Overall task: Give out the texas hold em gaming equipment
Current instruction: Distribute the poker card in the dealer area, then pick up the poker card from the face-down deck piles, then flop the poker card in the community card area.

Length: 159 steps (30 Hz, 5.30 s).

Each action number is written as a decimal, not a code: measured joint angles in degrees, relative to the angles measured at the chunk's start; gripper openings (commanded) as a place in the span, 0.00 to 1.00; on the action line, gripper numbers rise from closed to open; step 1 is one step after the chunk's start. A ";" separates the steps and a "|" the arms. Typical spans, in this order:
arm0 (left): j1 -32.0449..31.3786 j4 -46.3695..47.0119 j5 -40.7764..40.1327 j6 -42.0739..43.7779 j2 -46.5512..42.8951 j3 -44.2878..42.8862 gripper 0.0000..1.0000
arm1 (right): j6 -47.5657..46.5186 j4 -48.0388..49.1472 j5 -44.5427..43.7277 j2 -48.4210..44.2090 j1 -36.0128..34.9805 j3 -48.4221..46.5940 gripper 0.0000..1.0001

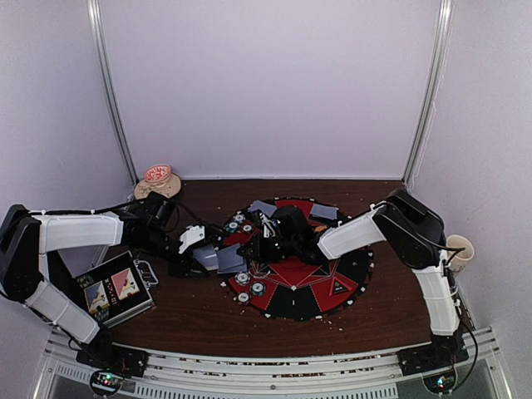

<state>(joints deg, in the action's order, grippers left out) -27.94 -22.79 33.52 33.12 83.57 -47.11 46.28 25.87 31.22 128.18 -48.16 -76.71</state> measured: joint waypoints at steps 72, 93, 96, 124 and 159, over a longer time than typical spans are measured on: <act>0.00 -0.02 0.00 0.00 -0.04 0.00 0.45 | -10.03 -4.15 -13.66 -19.85 -7.74 12.15 0.91; 0.00 -0.04 0.17 0.02 -0.13 0.00 0.46 | -6.67 -3.91 -8.94 -3.17 -9.79 -5.20 0.75; 0.00 -0.04 0.13 0.02 -0.13 0.00 0.45 | -6.23 -4.50 -8.96 -2.47 -9.79 -5.92 0.70; 0.13 -0.02 -0.26 0.02 -0.11 0.00 0.45 | -5.18 -0.61 -6.21 -6.97 -8.37 0.90 0.26; 0.13 -0.04 0.04 0.02 -0.13 0.00 0.46 | -29.83 -23.04 -37.68 -31.17 -6.21 10.51 0.00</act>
<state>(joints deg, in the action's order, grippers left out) -27.81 -22.83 33.56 33.15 83.44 -47.11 16.45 2.83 -6.46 97.01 -54.37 -66.19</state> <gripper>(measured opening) 0.459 0.010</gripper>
